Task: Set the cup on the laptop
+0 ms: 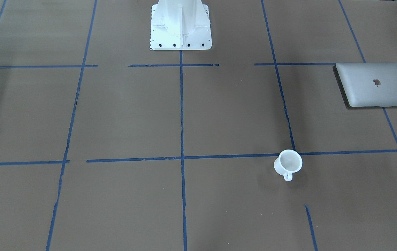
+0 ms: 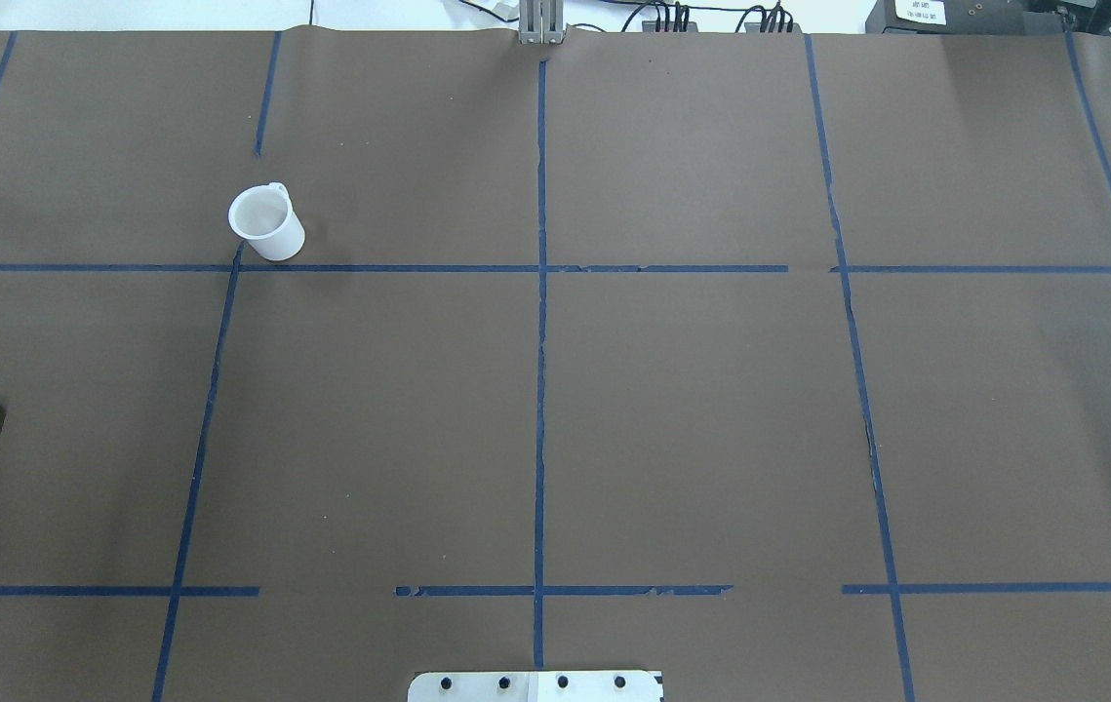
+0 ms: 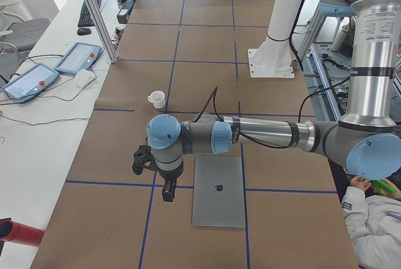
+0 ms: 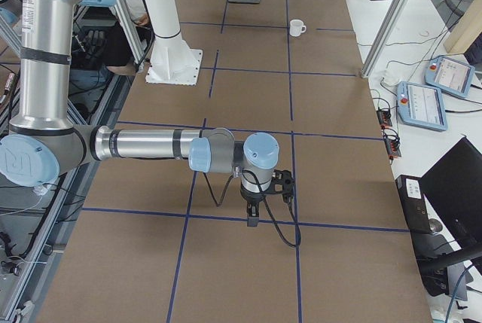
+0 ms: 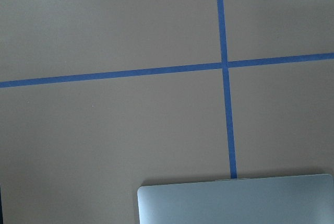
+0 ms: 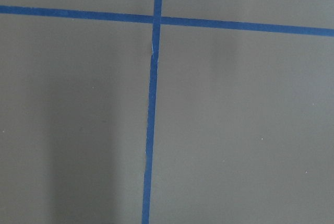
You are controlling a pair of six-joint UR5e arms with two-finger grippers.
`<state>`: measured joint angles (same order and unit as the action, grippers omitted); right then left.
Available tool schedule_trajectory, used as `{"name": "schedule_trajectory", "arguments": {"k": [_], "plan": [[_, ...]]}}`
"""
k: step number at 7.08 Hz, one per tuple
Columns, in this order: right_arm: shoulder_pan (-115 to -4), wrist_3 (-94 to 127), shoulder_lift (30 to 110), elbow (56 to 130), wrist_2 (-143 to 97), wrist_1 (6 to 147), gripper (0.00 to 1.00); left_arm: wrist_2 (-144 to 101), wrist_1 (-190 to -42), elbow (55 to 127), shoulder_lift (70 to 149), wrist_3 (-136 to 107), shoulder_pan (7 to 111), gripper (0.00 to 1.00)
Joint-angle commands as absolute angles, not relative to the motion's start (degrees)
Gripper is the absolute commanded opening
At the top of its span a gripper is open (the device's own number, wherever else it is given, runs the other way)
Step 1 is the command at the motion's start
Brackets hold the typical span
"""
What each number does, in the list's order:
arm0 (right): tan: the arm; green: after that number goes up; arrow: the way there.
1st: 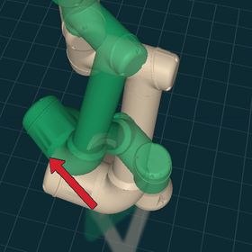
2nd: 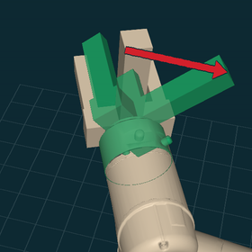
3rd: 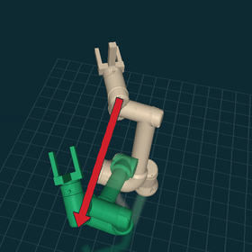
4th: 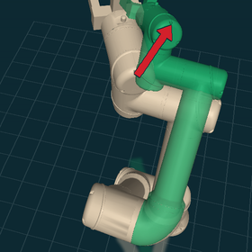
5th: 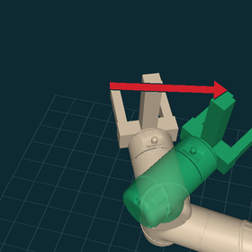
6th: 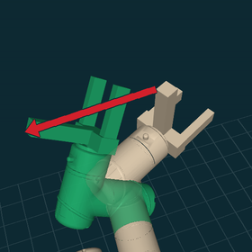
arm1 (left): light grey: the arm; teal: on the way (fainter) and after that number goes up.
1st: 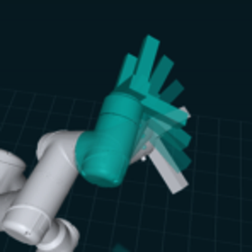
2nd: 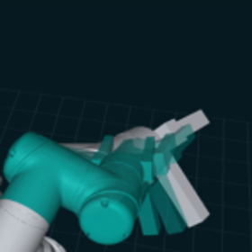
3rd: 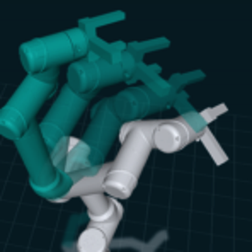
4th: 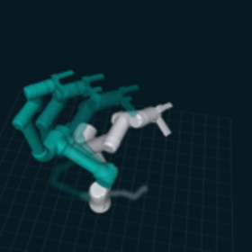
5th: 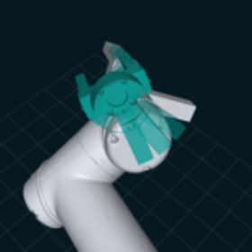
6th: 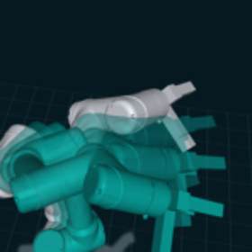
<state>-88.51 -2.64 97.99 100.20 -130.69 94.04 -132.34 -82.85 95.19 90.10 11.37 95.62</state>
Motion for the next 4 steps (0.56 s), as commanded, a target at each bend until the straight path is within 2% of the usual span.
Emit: {"name": "schedule_trajectory", "arguments": {"k": [1,3,4], "plan": [[-88.5,-2.6,98.0,100.2,-130.7,94.0,1.00,-135.3,-82.9,95.4,90.4,11.1,95.4,1.00],[-88.5,-2.6,98.0,100.2,-130.7,94.0,1.00,-135.4,-84.3,94.7,87.6,11.3,95.1,1.00],[-88.5,-2.6,98.0,100.2,-130.7,94.0,1.00,-136.6,-91.0,95.0,87.1,11.1,94.4,1.00]]}}
